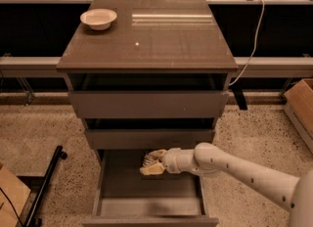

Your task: Place rxbar chocolate into bottom drawer

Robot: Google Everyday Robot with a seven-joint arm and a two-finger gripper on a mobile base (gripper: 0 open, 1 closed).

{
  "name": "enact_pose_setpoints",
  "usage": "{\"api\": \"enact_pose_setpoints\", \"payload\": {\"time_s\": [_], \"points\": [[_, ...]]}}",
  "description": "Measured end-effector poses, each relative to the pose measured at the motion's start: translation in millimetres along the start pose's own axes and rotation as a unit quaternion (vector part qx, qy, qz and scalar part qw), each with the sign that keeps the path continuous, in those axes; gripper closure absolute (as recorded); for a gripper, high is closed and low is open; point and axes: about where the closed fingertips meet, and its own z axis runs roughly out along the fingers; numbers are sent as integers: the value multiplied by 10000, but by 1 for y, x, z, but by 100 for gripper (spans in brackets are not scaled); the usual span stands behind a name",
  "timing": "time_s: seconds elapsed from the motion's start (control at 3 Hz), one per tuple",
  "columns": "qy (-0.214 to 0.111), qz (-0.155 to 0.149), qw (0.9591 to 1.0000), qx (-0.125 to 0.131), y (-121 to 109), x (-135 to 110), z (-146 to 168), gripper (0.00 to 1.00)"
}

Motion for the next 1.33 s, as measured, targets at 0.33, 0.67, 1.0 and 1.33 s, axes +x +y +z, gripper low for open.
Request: {"api": "enact_pose_setpoints", "payload": {"time_s": [0.33, 0.67, 1.0, 1.33], "points": [[106, 357, 9993, -2, -19, 56, 35, 100], [229, 976, 9948, 151, -48, 150, 63, 100], [306, 1461, 9887, 124, -65, 215, 74, 100], [320, 2015, 9786, 262, -72, 272, 79, 81]]}}
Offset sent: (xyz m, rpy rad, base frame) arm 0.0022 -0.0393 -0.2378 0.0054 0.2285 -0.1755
